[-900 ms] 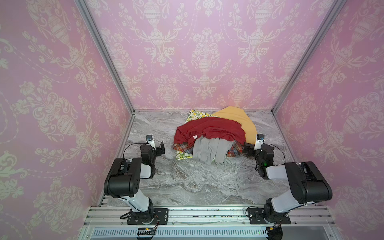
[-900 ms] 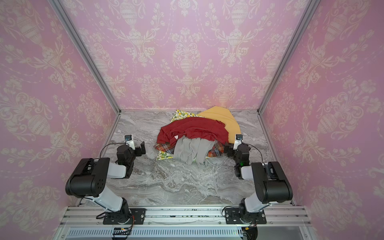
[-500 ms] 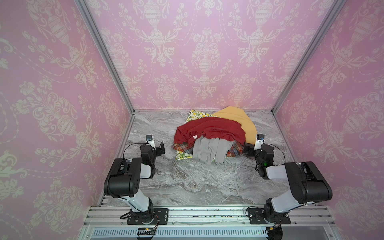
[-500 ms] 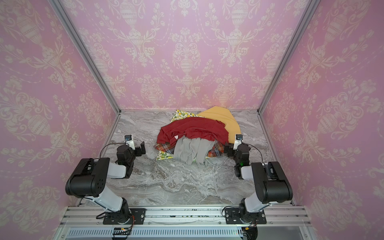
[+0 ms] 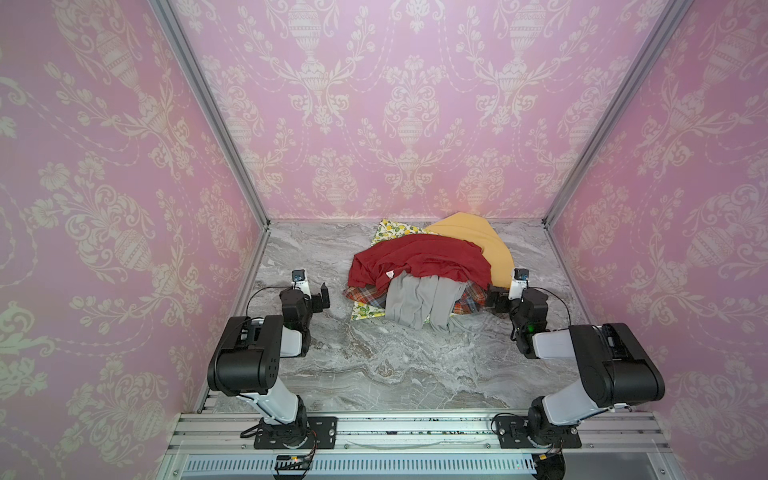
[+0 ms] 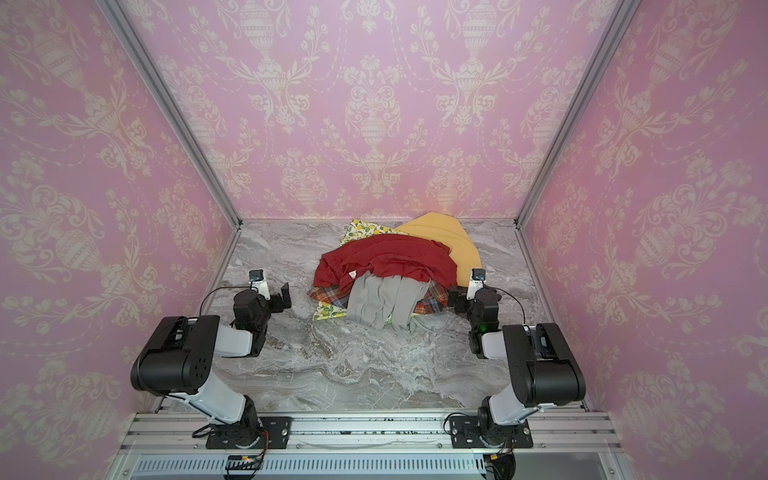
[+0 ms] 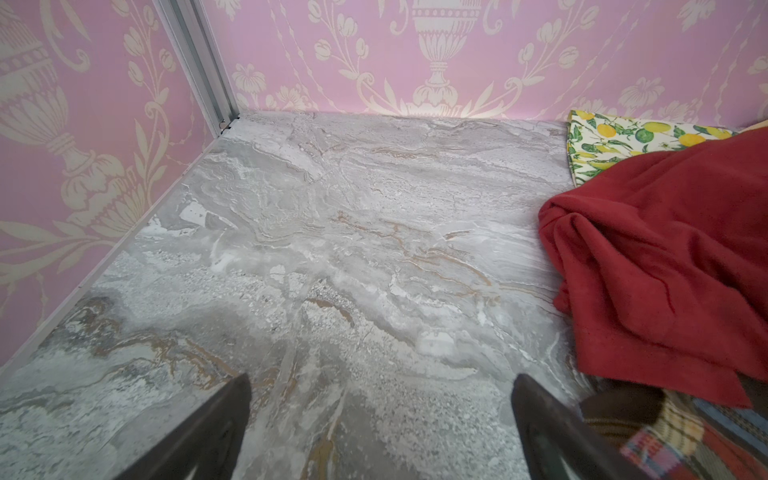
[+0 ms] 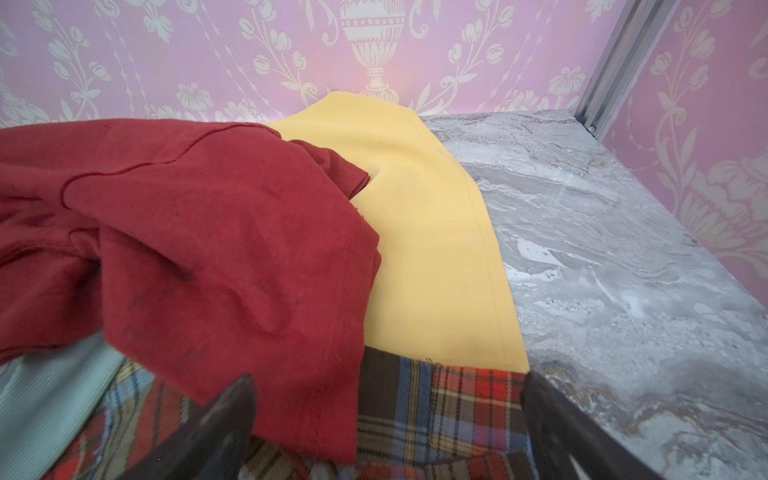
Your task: Pick out a specific cloth from the pile
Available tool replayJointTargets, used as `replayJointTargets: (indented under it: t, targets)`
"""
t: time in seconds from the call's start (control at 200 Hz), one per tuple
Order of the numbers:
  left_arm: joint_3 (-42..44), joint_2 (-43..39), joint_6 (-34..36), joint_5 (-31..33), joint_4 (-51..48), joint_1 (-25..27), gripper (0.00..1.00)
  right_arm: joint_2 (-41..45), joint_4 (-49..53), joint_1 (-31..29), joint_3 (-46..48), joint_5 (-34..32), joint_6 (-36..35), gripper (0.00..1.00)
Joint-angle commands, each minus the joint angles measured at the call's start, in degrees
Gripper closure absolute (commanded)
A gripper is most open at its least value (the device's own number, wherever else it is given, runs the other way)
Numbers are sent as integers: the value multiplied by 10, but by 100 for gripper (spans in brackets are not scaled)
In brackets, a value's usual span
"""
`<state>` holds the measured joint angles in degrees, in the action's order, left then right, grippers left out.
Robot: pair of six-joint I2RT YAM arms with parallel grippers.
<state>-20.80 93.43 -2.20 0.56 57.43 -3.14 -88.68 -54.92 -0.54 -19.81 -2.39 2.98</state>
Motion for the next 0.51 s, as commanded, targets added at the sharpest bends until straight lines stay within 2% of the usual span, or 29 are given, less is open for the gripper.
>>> replayJointTargets:
  t: [0.0, 0.285, 0.37, 0.5]
  targets:
    - [2, 1, 1, 15, -2, 3, 1, 0, -2, -4, -6, -4, -1, 0]
    - [1, 1, 5, 24, -5, 7, 1, 1, -2, -4, -6, -3, -1, 0]
    - [4, 0, 3, 55, 1, 13, 0, 1, -7, -4, -5, -4, 0, 0]
    - [6, 0, 2, 57, 4, 13, 1, 2, -9, -3, -3, 2, 0, 0]
